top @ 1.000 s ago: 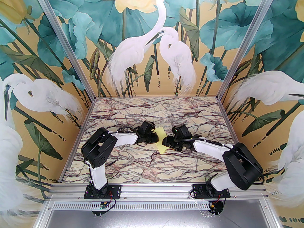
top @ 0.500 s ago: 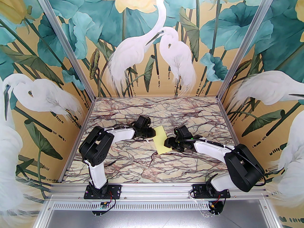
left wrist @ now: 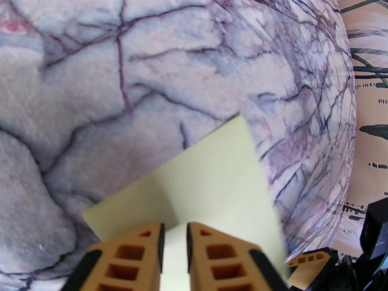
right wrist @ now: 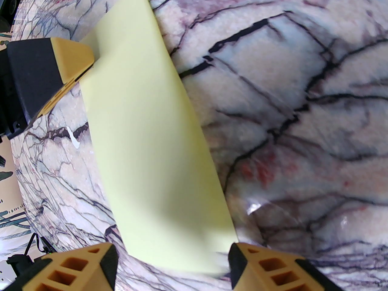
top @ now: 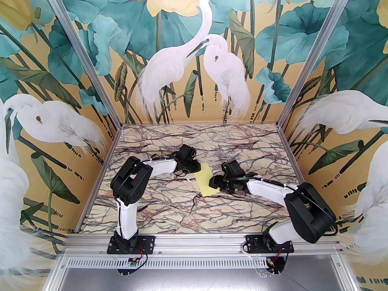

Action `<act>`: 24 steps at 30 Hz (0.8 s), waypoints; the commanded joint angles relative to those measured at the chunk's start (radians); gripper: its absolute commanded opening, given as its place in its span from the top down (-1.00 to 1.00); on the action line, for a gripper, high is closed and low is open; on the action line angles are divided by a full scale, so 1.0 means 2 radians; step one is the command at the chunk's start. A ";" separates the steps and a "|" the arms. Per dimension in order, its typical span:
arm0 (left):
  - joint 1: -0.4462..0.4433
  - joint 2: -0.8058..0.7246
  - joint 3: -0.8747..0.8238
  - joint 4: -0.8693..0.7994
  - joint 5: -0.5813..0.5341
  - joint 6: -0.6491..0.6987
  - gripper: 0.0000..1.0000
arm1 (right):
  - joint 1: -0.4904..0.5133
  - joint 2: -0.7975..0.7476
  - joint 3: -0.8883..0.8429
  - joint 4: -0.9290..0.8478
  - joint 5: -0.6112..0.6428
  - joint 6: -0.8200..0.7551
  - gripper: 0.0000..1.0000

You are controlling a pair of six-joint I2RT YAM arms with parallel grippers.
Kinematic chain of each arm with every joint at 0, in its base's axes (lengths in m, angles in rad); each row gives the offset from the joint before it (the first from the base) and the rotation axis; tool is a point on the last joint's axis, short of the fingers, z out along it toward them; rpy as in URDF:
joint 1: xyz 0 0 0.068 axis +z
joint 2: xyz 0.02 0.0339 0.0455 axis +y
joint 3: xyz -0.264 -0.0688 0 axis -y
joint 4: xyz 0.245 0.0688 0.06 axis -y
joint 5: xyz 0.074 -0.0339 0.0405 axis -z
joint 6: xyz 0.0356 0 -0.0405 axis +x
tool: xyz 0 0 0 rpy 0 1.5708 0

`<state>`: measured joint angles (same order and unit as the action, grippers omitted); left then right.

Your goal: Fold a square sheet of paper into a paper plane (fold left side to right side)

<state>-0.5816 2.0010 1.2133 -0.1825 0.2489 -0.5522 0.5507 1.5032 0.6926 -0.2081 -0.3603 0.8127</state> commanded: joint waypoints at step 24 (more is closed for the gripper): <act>-0.009 -0.031 -0.019 0.000 0.013 -0.004 0.50 | -0.001 0.029 0.012 0.098 -0.063 0.005 -0.16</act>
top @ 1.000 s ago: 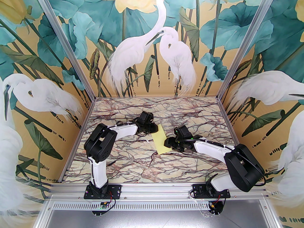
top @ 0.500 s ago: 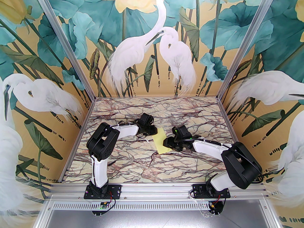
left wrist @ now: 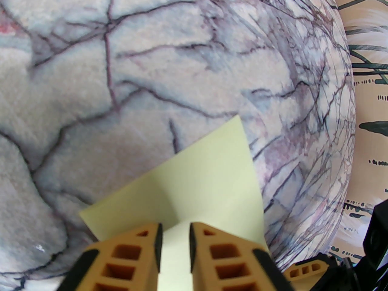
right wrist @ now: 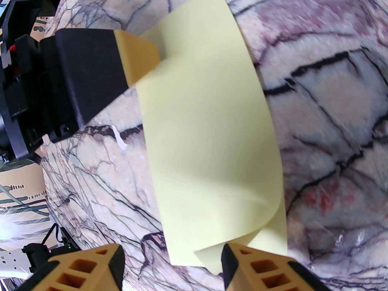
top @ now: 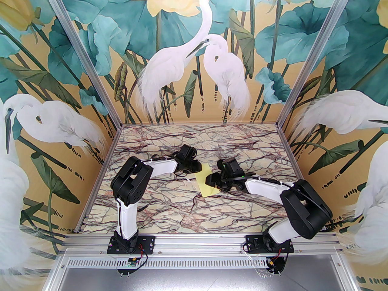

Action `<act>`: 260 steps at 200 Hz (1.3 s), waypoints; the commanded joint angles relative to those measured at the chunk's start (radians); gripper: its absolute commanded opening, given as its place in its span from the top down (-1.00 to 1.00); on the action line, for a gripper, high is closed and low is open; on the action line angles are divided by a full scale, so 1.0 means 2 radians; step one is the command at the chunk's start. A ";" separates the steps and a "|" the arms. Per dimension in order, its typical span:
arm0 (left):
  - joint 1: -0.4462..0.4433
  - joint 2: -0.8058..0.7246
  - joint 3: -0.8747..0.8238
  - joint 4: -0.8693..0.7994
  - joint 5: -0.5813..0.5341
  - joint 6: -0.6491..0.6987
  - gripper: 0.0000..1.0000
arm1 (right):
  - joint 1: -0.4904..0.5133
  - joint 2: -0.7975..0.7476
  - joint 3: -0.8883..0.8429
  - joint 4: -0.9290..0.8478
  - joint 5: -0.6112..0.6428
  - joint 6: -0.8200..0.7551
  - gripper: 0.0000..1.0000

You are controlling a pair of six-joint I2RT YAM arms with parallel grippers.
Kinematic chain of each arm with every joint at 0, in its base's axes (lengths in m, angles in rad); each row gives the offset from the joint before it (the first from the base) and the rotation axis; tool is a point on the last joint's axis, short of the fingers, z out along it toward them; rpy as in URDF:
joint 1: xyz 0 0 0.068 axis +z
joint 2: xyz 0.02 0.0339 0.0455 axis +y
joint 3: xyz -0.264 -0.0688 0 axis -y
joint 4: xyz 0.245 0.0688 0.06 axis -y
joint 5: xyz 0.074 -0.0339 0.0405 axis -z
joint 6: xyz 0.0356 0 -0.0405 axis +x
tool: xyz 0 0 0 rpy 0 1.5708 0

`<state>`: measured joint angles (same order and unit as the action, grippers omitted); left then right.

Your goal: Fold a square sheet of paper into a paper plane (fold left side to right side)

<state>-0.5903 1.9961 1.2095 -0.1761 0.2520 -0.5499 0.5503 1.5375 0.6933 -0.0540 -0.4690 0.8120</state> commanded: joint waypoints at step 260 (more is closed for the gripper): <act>-0.080 -0.125 -0.207 0.211 0.073 -0.203 0.49 | -0.004 0.040 0.016 0.010 0.016 0.004 1.00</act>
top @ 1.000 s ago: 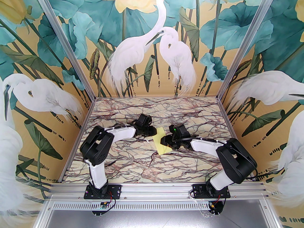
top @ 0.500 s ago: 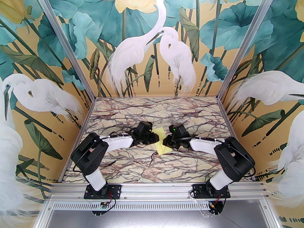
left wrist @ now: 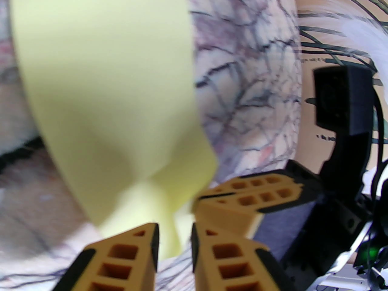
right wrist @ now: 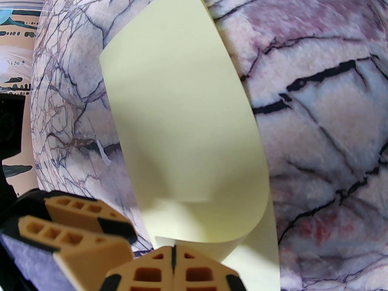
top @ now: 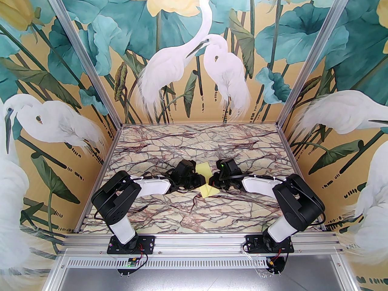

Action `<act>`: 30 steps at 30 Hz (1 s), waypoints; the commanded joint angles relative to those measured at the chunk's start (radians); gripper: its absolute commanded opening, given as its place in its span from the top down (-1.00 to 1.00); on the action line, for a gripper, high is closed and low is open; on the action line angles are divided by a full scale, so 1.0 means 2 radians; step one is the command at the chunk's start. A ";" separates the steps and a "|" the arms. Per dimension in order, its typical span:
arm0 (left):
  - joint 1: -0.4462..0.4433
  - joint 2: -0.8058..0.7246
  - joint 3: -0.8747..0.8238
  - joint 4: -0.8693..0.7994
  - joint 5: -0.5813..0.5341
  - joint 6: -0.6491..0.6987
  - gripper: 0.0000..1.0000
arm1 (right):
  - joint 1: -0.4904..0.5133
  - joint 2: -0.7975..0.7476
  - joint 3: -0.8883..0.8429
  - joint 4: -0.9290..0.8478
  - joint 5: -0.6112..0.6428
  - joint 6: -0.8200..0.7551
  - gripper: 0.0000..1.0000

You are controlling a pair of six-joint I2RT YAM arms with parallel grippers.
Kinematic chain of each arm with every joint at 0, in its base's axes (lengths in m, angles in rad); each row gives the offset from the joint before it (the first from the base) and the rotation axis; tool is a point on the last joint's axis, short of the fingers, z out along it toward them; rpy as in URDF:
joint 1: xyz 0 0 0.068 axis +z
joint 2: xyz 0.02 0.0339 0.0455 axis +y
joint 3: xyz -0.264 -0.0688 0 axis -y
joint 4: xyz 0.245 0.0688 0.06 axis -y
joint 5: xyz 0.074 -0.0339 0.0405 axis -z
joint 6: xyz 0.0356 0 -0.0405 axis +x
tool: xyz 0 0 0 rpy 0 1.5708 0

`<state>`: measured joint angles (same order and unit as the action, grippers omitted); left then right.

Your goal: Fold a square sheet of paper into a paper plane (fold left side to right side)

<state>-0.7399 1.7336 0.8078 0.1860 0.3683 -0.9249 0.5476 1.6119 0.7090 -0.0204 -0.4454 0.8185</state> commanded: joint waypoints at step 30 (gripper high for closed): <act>-0.012 0.070 -0.019 0.118 0.034 -0.072 0.61 | -0.003 -0.001 0.002 0.005 -0.003 0.007 1.00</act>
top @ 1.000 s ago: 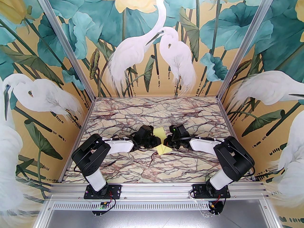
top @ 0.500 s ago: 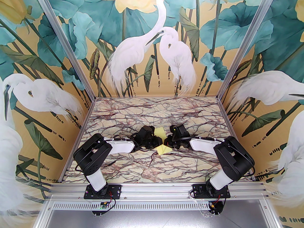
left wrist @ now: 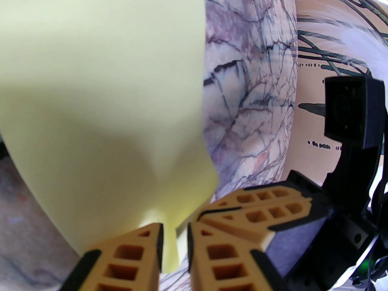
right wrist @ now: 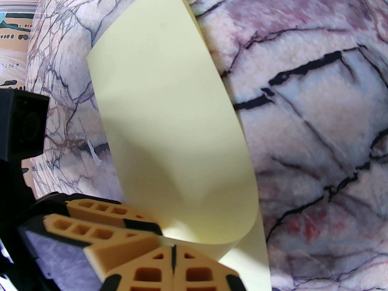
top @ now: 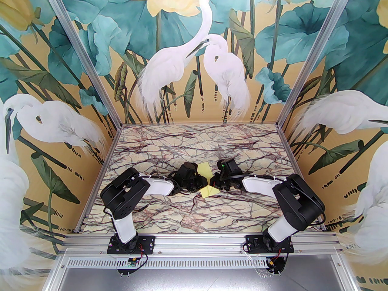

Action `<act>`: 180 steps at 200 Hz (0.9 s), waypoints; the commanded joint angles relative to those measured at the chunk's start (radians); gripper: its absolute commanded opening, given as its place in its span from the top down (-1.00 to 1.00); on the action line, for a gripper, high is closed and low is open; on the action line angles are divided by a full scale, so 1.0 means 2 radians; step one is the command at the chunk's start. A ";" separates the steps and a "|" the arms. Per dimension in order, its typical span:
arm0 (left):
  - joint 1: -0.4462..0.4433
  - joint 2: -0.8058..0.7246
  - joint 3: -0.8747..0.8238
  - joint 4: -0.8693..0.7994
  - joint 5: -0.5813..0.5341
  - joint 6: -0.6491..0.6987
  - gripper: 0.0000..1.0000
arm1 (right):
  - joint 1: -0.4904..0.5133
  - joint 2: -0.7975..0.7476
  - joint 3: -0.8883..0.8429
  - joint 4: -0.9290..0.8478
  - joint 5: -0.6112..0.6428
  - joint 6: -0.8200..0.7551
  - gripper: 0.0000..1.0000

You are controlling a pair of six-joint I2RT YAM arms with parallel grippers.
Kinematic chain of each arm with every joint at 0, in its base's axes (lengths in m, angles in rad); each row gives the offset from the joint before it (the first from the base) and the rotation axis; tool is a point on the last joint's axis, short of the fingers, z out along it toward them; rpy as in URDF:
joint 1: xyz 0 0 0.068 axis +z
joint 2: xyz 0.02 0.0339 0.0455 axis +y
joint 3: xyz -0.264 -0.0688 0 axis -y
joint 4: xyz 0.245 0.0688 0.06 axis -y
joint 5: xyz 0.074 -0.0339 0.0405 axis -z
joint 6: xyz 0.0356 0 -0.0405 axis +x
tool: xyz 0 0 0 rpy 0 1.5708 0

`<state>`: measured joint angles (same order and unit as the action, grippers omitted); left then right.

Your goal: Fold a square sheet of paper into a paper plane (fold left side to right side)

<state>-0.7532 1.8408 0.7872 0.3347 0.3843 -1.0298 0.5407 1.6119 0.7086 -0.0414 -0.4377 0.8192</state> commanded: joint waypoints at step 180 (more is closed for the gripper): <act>-0.002 -0.016 -0.029 0.056 0.003 -0.016 1.00 | -0.001 -0.039 -0.034 -0.014 0.012 -0.009 1.00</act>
<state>-0.7540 1.8324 0.7349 0.4606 0.4026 -1.0809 0.5373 1.5211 0.6781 -0.0635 -0.4187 0.8150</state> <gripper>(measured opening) 0.047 0.033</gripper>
